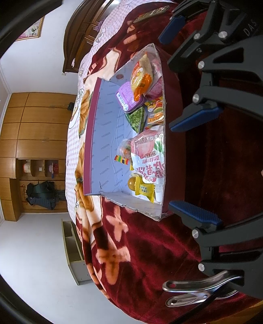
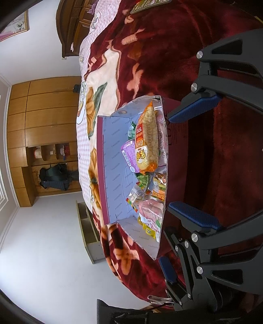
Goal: Organize snacks
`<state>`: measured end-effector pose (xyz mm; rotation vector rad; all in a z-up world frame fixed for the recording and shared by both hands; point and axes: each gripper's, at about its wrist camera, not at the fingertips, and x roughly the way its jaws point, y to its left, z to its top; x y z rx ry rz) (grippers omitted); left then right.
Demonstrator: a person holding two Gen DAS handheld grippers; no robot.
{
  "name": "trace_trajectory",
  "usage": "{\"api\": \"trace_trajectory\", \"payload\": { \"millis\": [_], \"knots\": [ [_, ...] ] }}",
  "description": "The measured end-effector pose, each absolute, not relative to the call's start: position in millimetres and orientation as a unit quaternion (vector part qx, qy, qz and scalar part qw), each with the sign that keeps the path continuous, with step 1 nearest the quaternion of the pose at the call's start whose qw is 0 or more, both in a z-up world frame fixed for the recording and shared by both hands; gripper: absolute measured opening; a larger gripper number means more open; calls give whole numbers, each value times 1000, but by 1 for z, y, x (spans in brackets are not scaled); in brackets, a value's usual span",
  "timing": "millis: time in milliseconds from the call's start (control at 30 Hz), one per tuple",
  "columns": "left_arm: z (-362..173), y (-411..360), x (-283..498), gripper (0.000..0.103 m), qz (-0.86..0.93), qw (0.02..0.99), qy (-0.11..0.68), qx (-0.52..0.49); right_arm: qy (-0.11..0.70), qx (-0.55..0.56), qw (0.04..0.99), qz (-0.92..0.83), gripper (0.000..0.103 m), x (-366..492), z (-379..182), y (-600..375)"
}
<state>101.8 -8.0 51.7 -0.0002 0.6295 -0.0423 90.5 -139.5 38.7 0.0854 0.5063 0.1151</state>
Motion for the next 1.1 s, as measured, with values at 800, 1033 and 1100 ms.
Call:
{"api": "trace_trajectory", "payload": {
  "millis": [800,1033,1100],
  "knots": [
    [52,-8,101,74,-21,951,309,0,250,42,966,57,82,90,39,-140],
    [53,-8,101,74,-18,952,305,1,250,42,966,56,82,90,38,-140],
    [53,-8,101,74,-17,953,303,1,249,43,966,56,82,90,39,-140]
  ]
}}
